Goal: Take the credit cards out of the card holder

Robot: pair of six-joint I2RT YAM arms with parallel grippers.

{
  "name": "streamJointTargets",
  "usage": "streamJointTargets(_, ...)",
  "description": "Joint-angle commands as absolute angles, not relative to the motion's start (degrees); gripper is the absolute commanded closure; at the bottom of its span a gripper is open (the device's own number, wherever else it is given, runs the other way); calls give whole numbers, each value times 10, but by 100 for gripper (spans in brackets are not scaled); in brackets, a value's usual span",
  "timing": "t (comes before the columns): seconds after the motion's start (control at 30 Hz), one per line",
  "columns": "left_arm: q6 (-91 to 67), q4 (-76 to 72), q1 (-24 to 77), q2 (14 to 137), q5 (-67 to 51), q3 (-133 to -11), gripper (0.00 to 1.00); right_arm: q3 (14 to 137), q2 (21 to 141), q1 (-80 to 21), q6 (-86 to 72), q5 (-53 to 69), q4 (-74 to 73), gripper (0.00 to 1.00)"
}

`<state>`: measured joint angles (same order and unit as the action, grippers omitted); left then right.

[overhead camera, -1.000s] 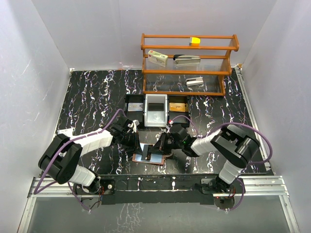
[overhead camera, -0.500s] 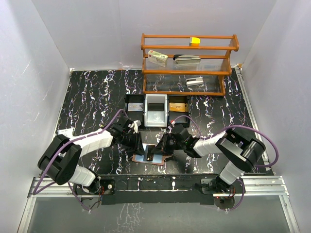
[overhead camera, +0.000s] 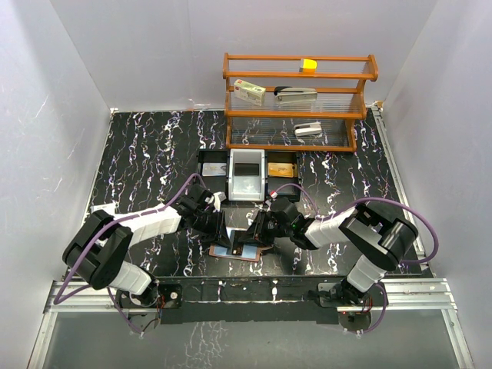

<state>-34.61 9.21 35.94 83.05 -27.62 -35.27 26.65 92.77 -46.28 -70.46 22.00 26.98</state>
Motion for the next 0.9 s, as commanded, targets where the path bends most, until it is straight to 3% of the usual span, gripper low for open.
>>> streamJointTargets(0.0, -345, 106, 364, 836, -263, -346, 82, 284, 922, -463, -711, 215, 285, 82)
streamJointTargets(0.17, -347, 105, 364, 838, -261, -344, 84, 277, 915, -464, -717, 203, 279, 76)
streamJointTargets(0.37, -344, 110, 364, 839, -261, -350, 84, 263, 900, -481, -734, 169, 281, 76)
streamJointTargets(0.87, -344, 116, 364, 833, -263, -354, 85, 244, 877, -534, -773, 70, 297, 88)
